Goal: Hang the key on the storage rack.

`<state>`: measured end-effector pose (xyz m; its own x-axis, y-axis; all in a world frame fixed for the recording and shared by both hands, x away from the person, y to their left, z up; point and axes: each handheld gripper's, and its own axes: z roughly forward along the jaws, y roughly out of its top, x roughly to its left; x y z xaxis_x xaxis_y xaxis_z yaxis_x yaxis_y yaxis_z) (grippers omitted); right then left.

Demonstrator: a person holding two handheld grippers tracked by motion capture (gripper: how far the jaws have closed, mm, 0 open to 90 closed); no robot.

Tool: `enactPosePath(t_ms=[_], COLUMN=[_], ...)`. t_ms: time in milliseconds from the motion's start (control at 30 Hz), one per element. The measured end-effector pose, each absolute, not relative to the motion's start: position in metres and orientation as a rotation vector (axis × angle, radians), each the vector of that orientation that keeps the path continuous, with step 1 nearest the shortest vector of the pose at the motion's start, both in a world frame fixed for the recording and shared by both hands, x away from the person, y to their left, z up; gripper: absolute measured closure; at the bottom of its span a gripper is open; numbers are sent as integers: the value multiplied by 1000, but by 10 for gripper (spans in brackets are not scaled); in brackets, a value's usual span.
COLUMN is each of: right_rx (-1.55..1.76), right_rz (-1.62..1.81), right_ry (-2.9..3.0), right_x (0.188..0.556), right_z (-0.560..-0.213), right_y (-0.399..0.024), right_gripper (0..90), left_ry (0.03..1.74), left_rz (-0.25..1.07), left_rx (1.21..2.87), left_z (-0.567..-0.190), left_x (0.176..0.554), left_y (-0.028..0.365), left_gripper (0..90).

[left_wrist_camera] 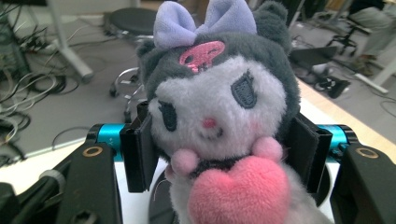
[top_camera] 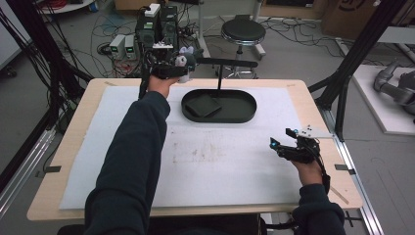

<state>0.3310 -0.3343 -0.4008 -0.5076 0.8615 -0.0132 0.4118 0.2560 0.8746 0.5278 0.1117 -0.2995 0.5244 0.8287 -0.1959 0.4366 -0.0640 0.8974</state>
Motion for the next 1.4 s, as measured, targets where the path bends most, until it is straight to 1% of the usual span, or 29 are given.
enactPosePath(t_ms=[300, 567, 633, 767, 867, 933, 1000, 1100, 1267, 1400], right_rx=[1154, 1144, 1142, 1144, 1143, 1141, 1136, 1138, 1124, 1109], right_rz=[1186, 1184, 1183, 1179, 1181, 1180, 1179, 1177, 1185, 1188], right_ry=[2037, 2045, 2046, 2044, 2042, 2042, 2047, 2049, 2053, 2061], right_x=[329, 329, 329, 329, 328, 328, 328, 328, 327, 328], right_z=[-401, -401, -401, -401, -401, -401, -401, -401, -401, -402], right_y=[-335, -331, -331, -332, -333, -332, -331, -330, -329, -331], right_gripper=[256, 256, 256, 255, 256, 255, 256, 255, 256, 255], left_ry=[1171, 1166, 1156, 1146, 1131, 1126, 1122, 1103, 1009, 952], left_rz=[497, 513, 518, 493, 483, 484, 481, 487, 506, 542], left_rx=[1733, 1818, 1849, 1884, 1899, 1896, 1879, 1841, 1758, 1728], left_z=[-339, -359, -362, -367, -372, -372, -371, -368, -365, -360], left_x=[521, 517, 517, 514, 507, 503, 498, 487, 463, 443], left_y=[120, 110, 105, 101, 103, 108, 113, 122, 140, 150], left_gripper=[367, 360, 343, 277, 273, 268, 240, 240, 240, 241])
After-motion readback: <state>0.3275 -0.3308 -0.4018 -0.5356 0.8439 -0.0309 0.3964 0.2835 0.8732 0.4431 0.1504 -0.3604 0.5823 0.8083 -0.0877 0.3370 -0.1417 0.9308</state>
